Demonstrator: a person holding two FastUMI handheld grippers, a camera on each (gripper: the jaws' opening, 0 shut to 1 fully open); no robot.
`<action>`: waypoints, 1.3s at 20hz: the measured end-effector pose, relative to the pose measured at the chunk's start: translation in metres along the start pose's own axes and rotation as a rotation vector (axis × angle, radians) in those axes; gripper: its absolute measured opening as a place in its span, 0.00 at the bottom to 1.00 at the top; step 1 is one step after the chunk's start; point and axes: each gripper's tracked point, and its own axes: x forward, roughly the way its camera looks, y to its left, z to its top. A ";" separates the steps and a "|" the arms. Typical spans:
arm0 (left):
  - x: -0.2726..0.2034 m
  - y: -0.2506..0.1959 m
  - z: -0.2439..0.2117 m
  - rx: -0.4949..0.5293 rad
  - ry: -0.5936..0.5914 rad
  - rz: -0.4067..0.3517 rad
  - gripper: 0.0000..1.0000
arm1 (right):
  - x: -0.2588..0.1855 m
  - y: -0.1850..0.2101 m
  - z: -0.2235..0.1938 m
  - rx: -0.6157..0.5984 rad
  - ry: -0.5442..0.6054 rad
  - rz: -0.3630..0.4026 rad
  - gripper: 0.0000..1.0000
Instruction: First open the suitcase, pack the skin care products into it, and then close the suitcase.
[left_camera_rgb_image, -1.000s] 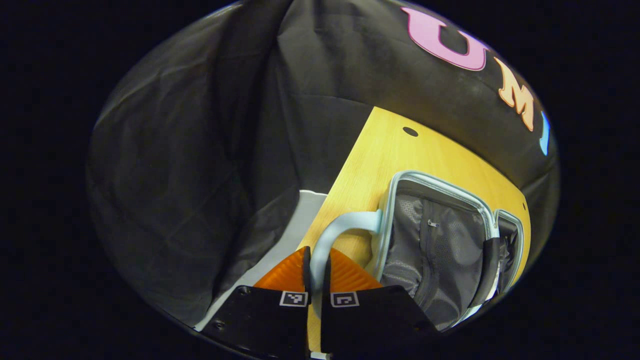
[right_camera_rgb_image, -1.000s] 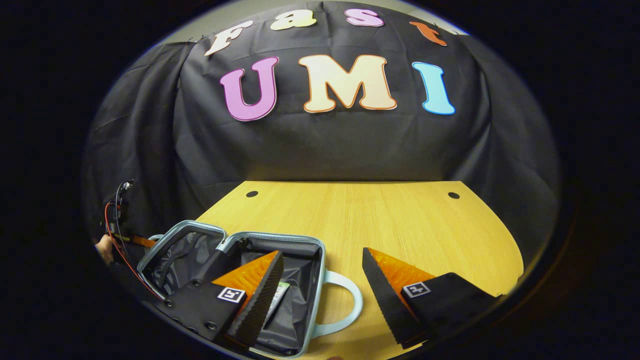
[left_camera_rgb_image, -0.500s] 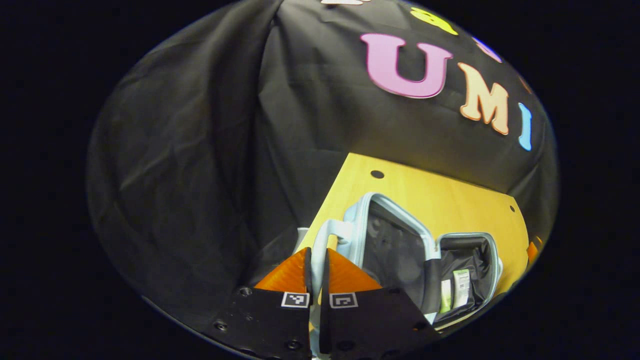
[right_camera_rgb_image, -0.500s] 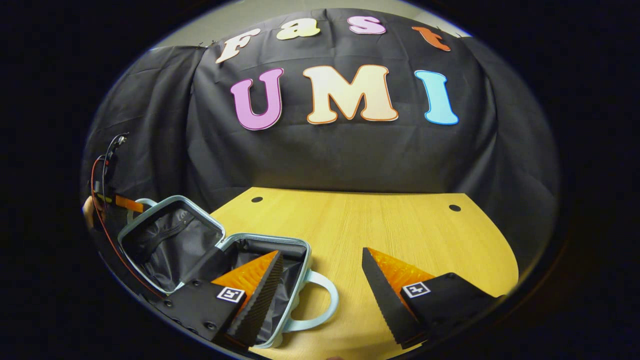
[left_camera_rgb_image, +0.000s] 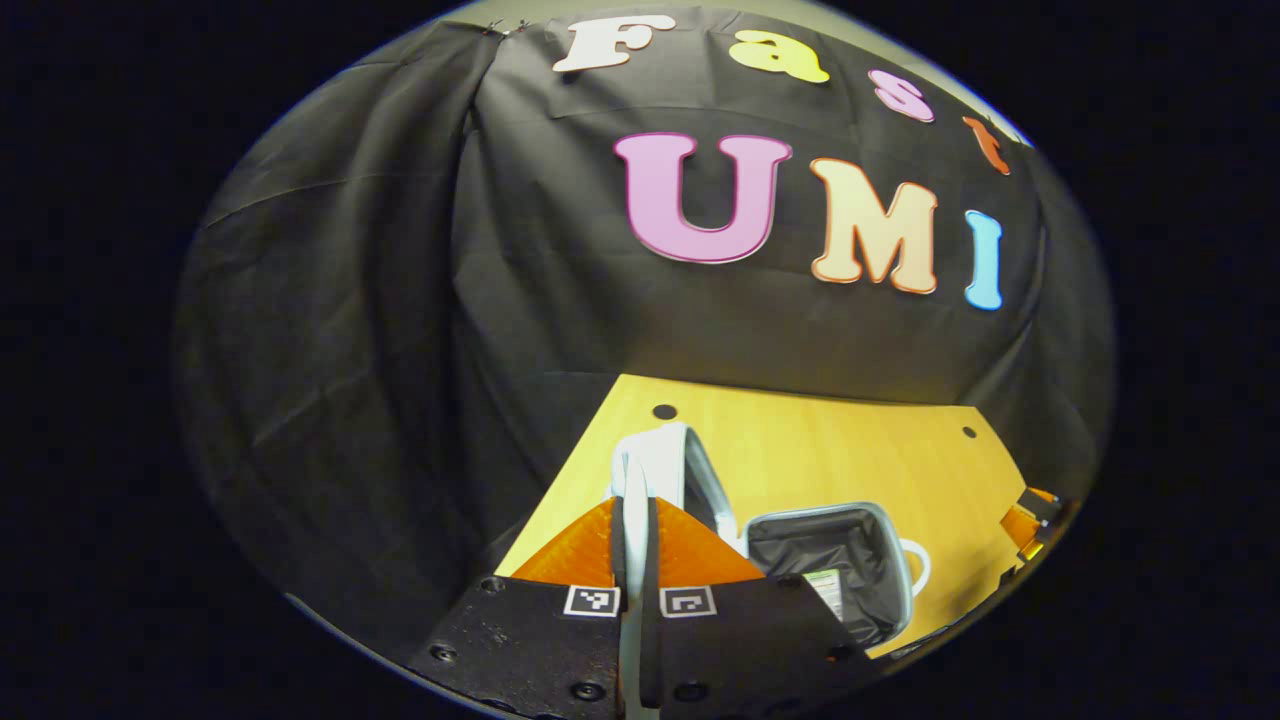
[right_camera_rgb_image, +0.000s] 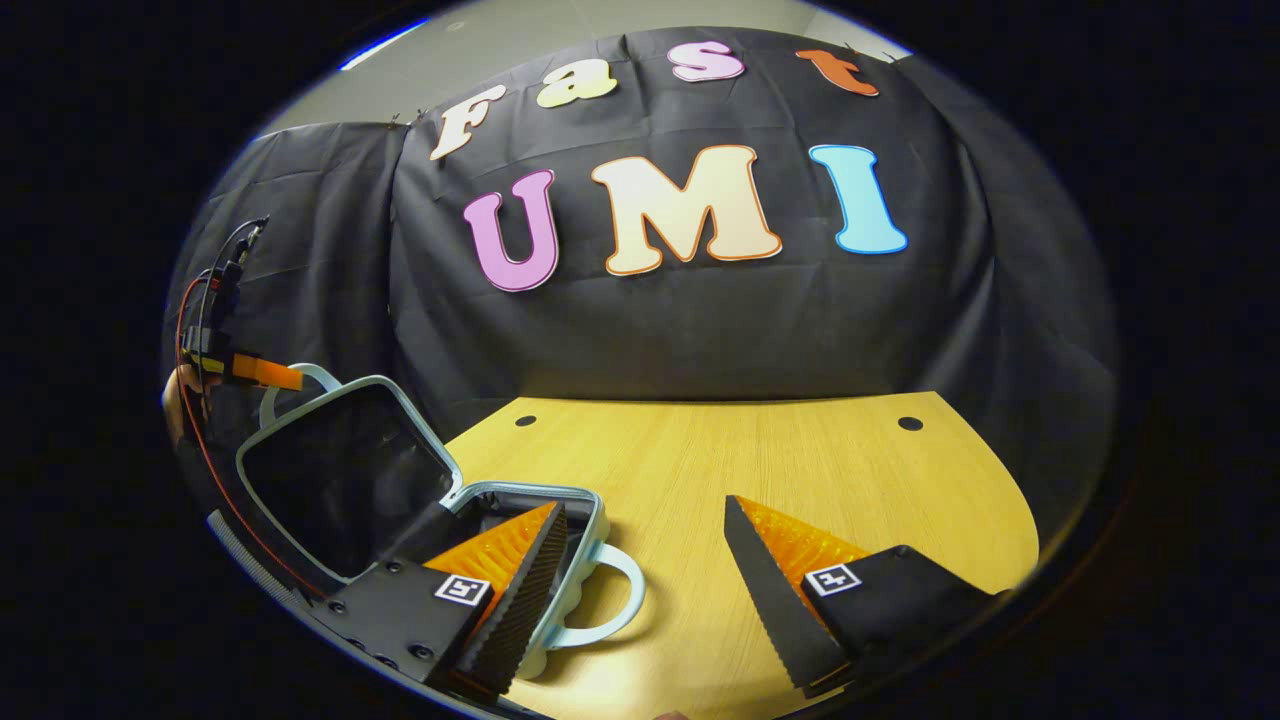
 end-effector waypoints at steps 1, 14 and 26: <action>-0.003 -0.015 0.004 0.001 -0.005 -0.023 0.00 | -0.002 -0.005 0.000 0.005 -0.003 -0.001 0.98; -0.002 -0.182 0.001 0.003 -0.024 -0.309 0.01 | -0.031 -0.060 0.002 0.023 -0.007 -0.047 0.98; 0.011 -0.299 -0.070 -0.037 0.105 -0.532 0.01 | -0.060 -0.112 0.001 0.017 -0.003 -0.119 0.98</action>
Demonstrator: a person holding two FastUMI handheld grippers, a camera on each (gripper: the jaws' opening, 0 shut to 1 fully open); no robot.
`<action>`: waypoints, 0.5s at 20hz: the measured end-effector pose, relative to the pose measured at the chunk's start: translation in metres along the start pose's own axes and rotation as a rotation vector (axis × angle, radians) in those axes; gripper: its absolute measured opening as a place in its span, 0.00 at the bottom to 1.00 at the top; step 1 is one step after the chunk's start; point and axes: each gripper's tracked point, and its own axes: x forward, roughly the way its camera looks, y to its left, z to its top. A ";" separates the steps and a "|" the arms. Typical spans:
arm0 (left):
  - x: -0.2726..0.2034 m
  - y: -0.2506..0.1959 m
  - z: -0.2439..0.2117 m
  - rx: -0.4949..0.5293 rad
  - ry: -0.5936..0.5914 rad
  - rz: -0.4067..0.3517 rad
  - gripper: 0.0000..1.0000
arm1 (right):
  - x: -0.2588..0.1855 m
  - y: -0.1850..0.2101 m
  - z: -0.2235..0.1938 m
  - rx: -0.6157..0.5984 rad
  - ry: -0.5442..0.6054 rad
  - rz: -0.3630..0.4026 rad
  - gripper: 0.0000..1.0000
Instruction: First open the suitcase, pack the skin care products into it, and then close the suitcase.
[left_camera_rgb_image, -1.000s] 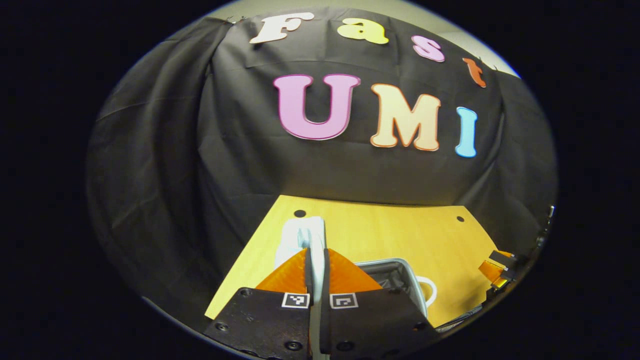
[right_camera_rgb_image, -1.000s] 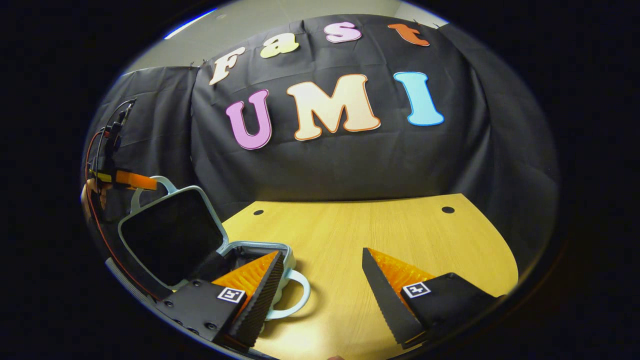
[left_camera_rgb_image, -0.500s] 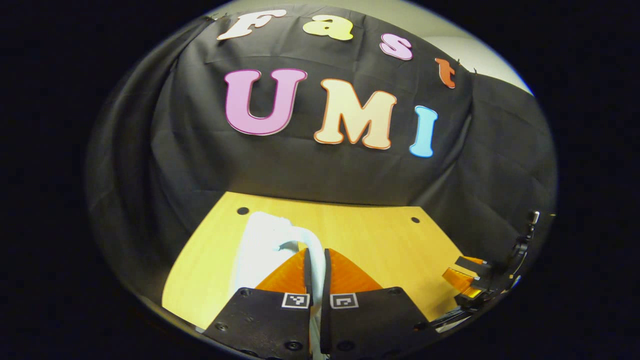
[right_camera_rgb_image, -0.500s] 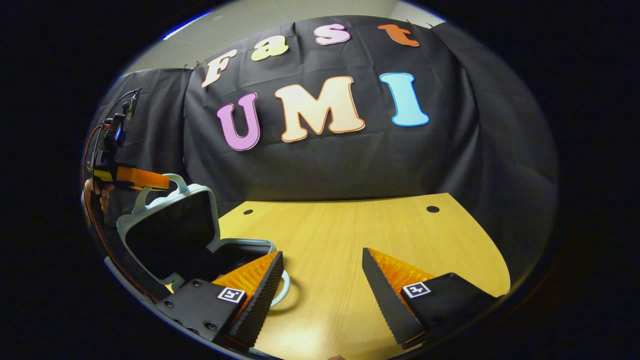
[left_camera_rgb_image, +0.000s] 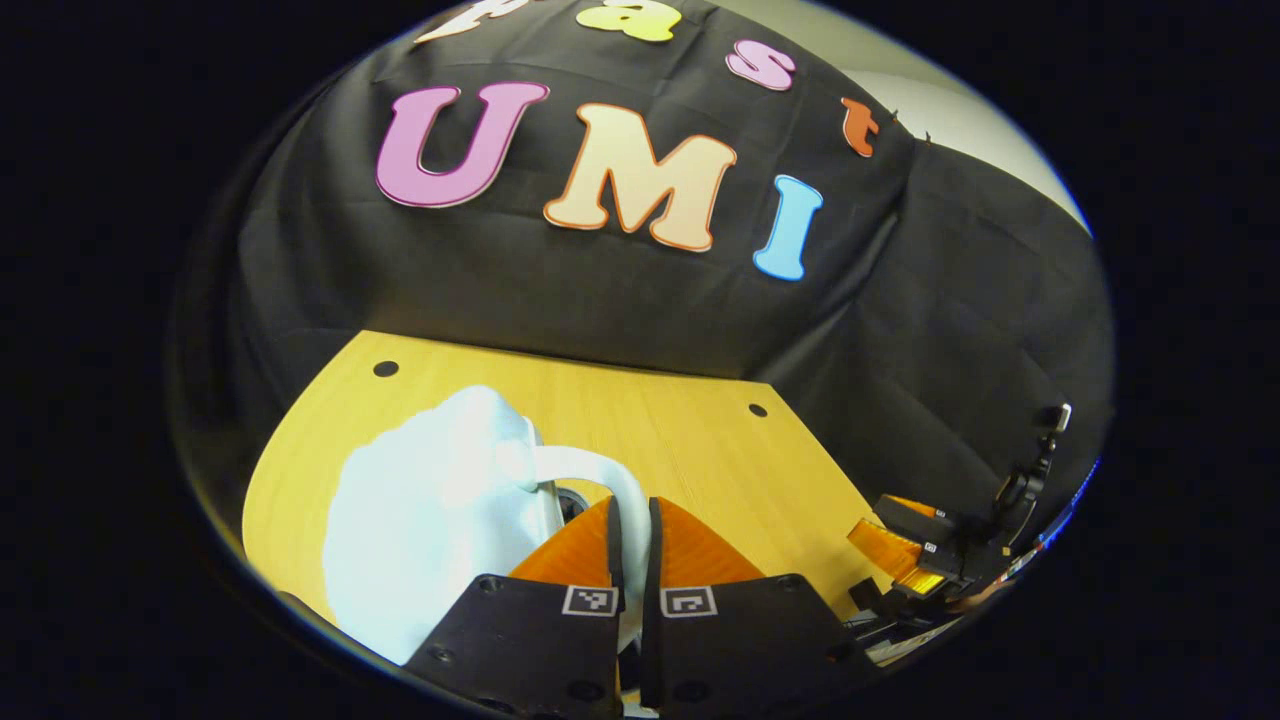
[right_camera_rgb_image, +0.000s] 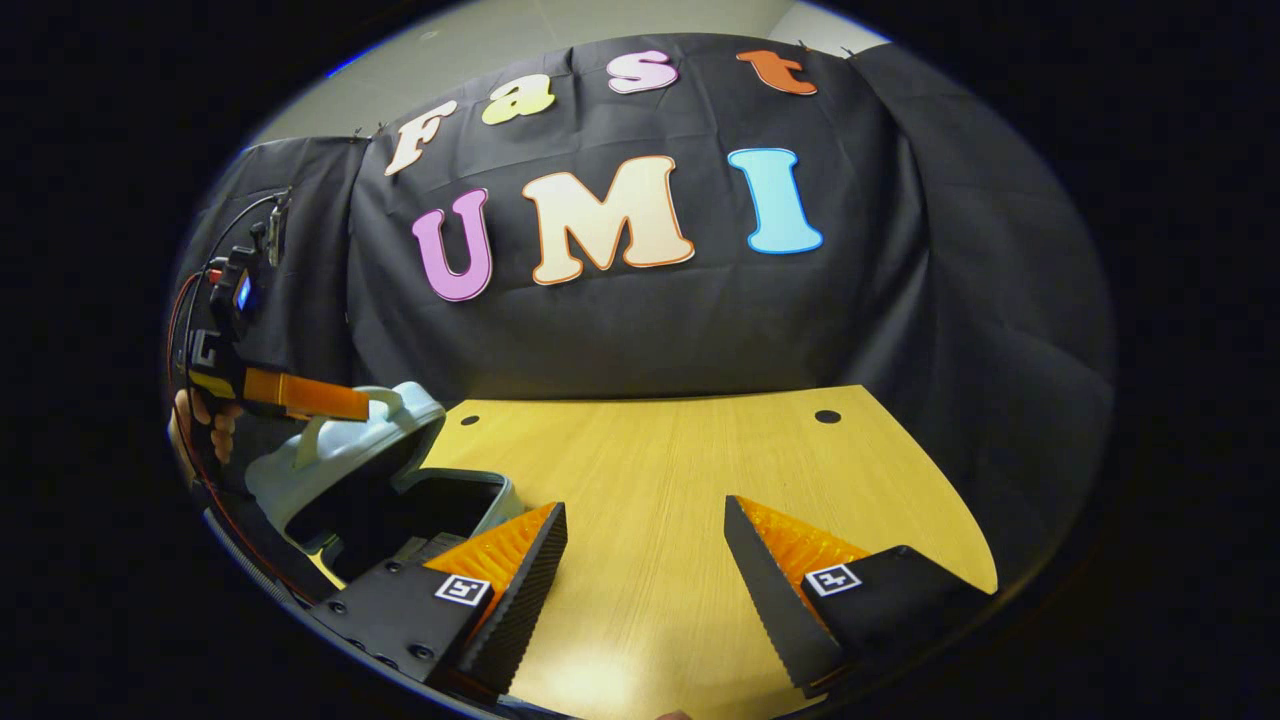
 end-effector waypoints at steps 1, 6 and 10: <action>0.005 -0.004 -0.009 0.011 0.018 -0.004 0.01 | -0.001 -0.004 0.000 0.000 0.000 -0.005 0.98; 0.027 -0.017 -0.048 0.055 0.096 -0.002 0.01 | -0.002 -0.013 -0.001 0.009 0.000 -0.015 0.98; 0.043 -0.023 -0.077 0.074 0.139 0.019 0.01 | -0.003 -0.021 0.001 -0.007 -0.002 -0.004 0.98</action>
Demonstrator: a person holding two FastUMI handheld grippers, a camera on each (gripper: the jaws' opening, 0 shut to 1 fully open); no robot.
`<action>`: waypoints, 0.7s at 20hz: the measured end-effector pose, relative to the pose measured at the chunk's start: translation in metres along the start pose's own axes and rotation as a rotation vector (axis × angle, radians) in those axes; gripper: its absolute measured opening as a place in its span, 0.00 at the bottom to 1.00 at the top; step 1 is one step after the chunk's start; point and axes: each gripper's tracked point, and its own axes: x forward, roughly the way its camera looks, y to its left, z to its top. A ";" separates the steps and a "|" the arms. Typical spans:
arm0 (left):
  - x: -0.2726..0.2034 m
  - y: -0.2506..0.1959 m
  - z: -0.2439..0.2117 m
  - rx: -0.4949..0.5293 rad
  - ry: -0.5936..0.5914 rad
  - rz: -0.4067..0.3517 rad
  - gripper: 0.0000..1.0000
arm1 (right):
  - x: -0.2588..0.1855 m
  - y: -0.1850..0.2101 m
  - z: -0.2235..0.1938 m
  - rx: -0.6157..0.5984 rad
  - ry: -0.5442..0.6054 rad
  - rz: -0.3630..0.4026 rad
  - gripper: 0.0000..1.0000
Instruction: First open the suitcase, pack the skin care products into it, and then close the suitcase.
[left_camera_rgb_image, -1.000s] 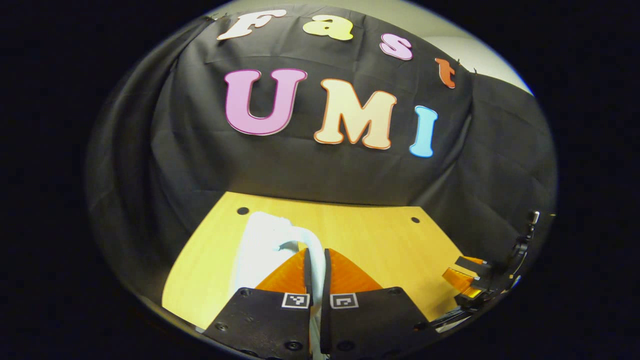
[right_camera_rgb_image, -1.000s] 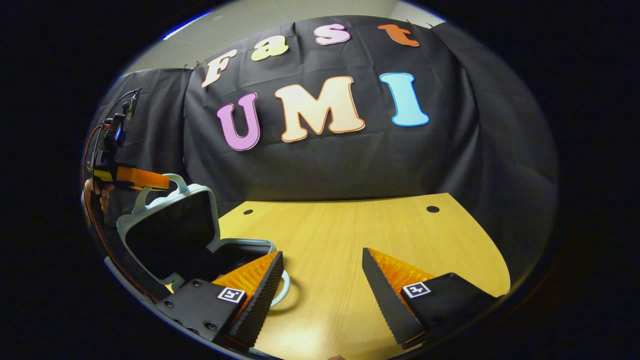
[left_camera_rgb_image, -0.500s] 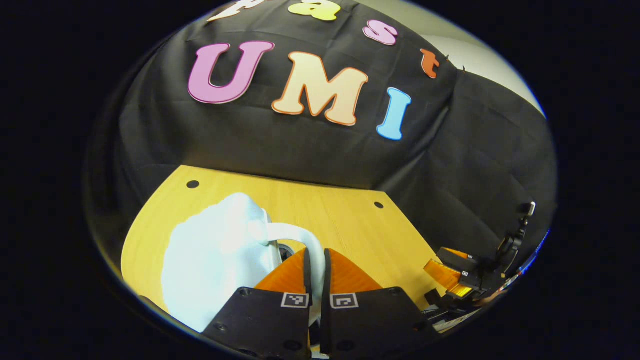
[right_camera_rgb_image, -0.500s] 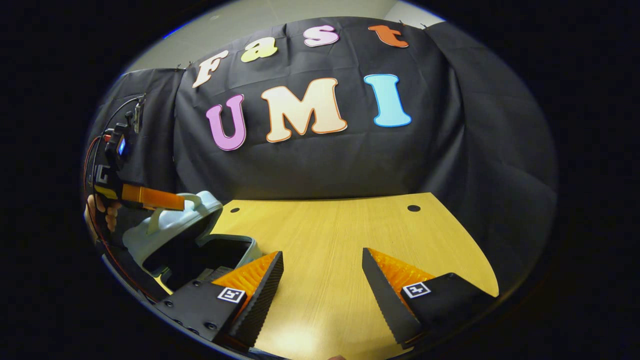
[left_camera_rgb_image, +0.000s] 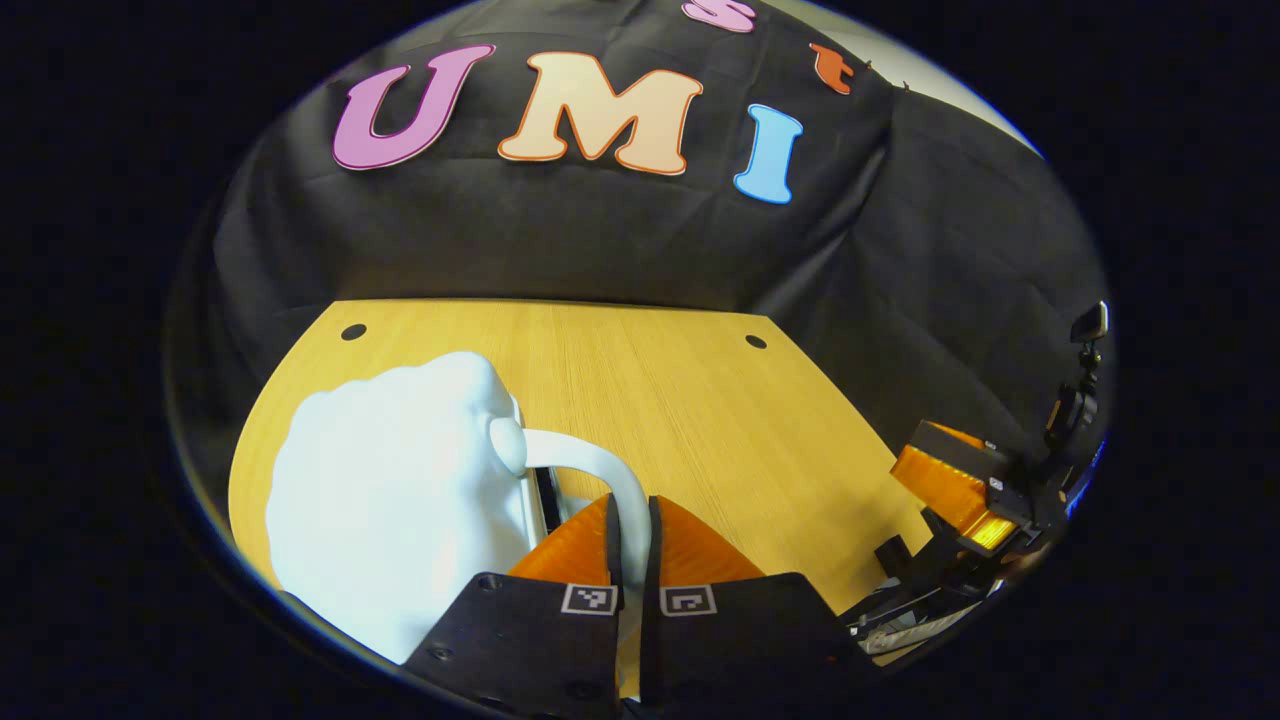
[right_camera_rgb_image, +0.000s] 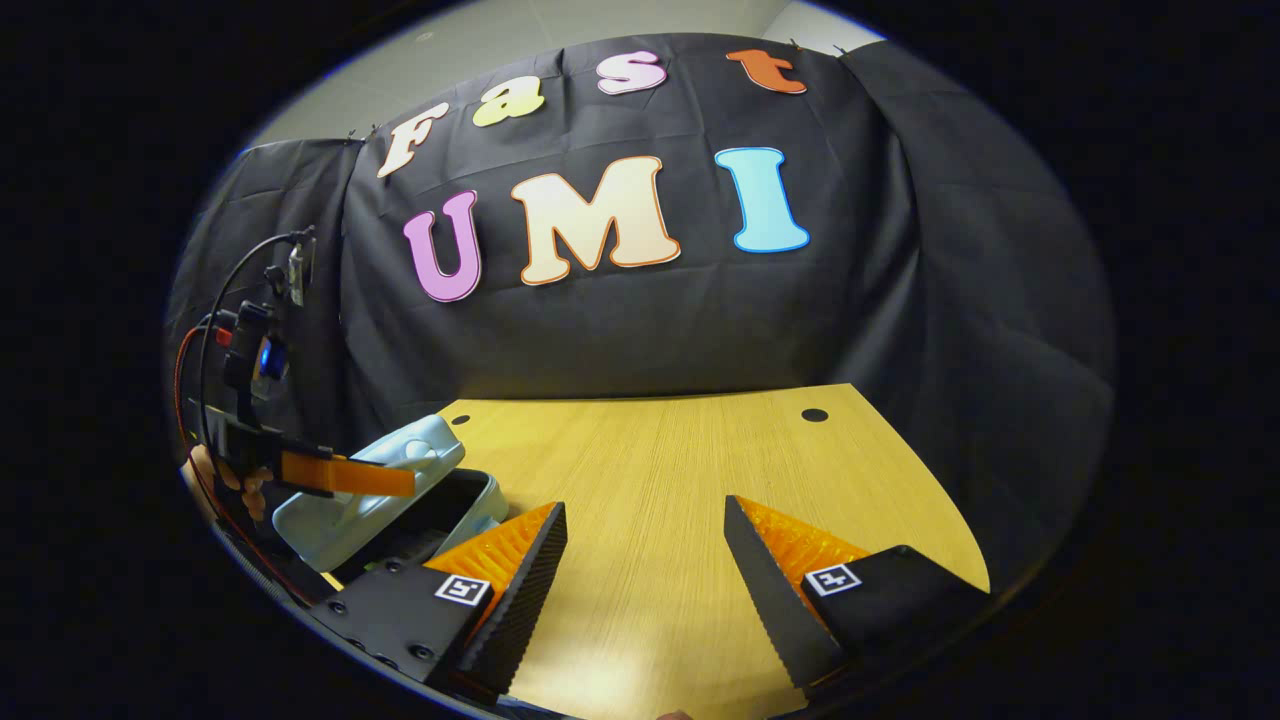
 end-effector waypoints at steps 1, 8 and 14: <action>0.005 -0.003 -0.007 -0.004 0.012 0.003 0.01 | -0.001 -0.003 0.000 -0.007 0.000 0.004 0.98; 0.031 -0.019 -0.018 -0.035 -0.032 0.080 0.24 | -0.002 -0.026 0.015 -0.037 -0.015 0.061 0.98; -0.010 -0.027 0.056 0.048 -0.278 0.249 0.86 | -0.007 -0.019 0.075 -0.031 -0.143 0.086 0.98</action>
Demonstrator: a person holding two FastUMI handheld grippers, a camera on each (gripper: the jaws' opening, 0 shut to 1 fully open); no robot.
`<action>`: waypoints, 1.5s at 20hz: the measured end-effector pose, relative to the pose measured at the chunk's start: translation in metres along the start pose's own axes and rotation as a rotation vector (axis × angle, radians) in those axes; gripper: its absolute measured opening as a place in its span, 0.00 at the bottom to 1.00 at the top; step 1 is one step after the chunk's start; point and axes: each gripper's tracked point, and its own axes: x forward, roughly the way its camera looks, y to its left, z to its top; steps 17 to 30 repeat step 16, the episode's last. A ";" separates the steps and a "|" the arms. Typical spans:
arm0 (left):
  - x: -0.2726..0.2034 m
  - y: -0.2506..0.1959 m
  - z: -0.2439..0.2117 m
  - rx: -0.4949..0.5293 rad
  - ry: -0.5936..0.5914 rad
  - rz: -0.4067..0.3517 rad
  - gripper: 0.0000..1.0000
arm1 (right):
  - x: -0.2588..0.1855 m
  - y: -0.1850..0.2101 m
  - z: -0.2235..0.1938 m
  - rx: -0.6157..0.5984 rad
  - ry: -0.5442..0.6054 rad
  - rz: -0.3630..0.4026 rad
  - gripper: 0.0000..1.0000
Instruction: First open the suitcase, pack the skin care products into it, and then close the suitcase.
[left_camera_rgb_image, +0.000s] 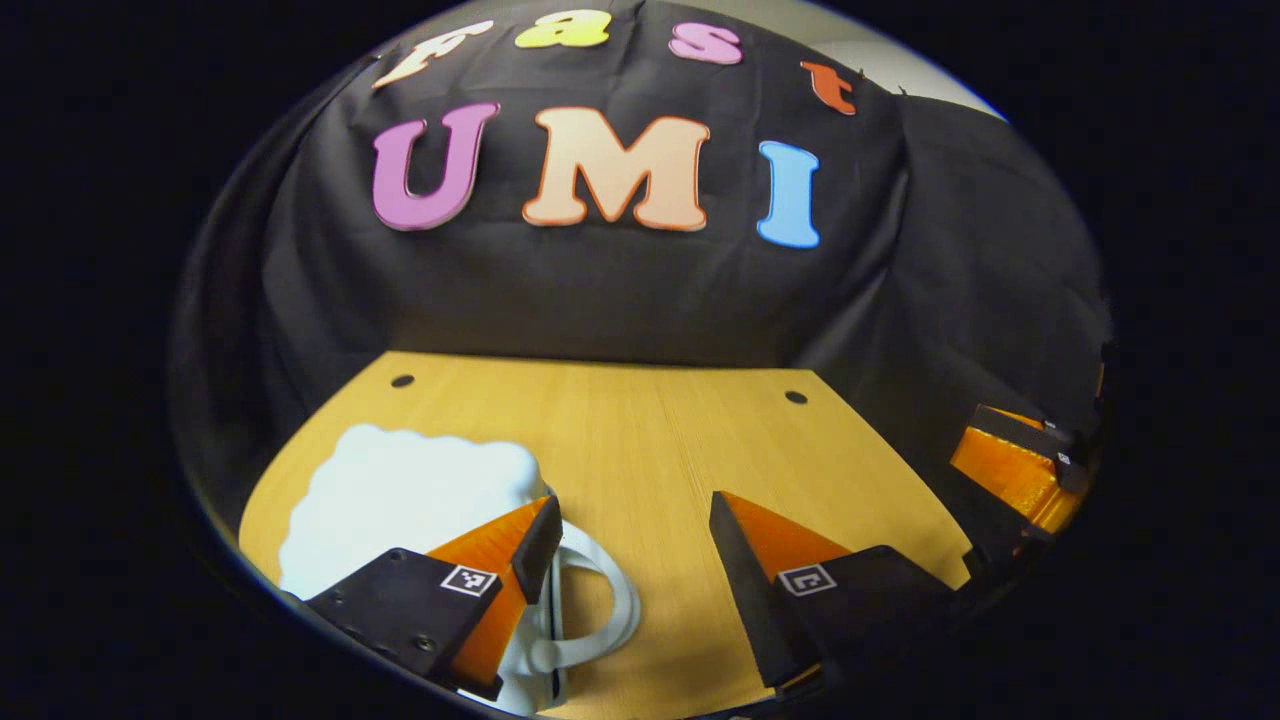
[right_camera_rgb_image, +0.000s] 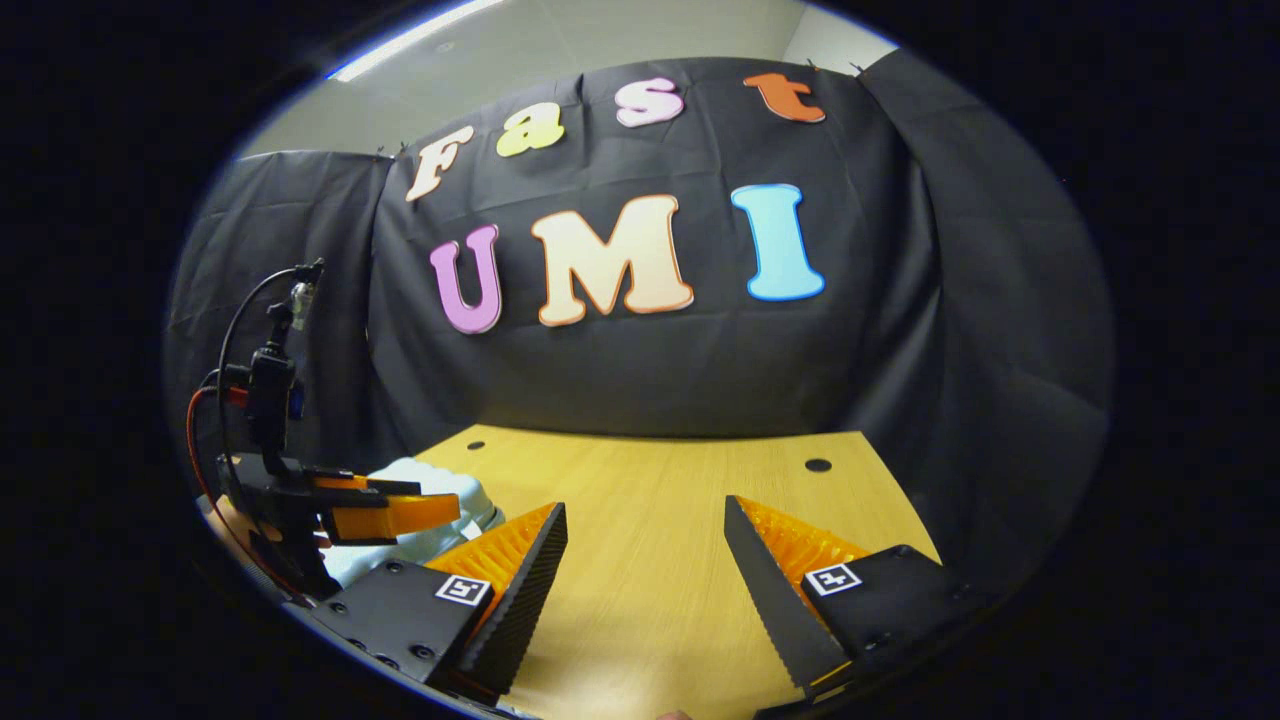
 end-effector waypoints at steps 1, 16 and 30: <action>-0.008 0.006 0.021 0.024 -0.068 0.034 0.87 | 0.000 0.004 0.014 -0.004 -0.040 -0.008 0.98; -0.059 0.022 0.162 0.079 -0.431 -0.006 0.93 | -0.035 0.051 0.152 -0.068 -0.410 -0.177 0.97; -0.059 0.022 0.162 0.079 -0.431 -0.006 0.93 | -0.035 0.051 0.152 -0.068 -0.410 -0.177 0.97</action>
